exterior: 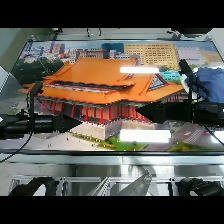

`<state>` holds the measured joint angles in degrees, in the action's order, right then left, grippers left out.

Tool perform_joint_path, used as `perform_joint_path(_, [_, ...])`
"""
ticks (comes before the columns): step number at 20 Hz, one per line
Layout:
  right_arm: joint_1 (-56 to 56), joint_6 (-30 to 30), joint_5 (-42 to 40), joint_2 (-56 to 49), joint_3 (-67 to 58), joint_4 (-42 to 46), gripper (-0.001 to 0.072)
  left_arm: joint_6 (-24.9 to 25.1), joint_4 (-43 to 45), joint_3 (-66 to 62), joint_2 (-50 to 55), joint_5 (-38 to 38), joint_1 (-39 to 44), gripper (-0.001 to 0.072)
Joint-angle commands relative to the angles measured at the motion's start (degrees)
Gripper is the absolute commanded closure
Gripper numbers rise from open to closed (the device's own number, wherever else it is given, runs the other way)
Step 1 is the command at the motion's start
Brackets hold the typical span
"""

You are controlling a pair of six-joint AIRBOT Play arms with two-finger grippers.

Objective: Fold the shirts.

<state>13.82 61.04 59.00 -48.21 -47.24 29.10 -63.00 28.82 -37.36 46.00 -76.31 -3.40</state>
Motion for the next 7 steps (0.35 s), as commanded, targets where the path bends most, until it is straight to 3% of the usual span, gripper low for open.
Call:
perform_joint_path(1, [0.2, 0.0, -0.3, 0.0, 0.0, 0.0, 0.0698, 0.0, -0.1, 0.0, 1.9, 0.0, 0.0, 0.0699])
perform_joint_path(7, [0.2, 0.0, -0.3, 0.0, 0.0, 0.0, 0.0698, 0.6, 0.0, 0.0, 1.7, 0.6, 0.0, 0.0698])
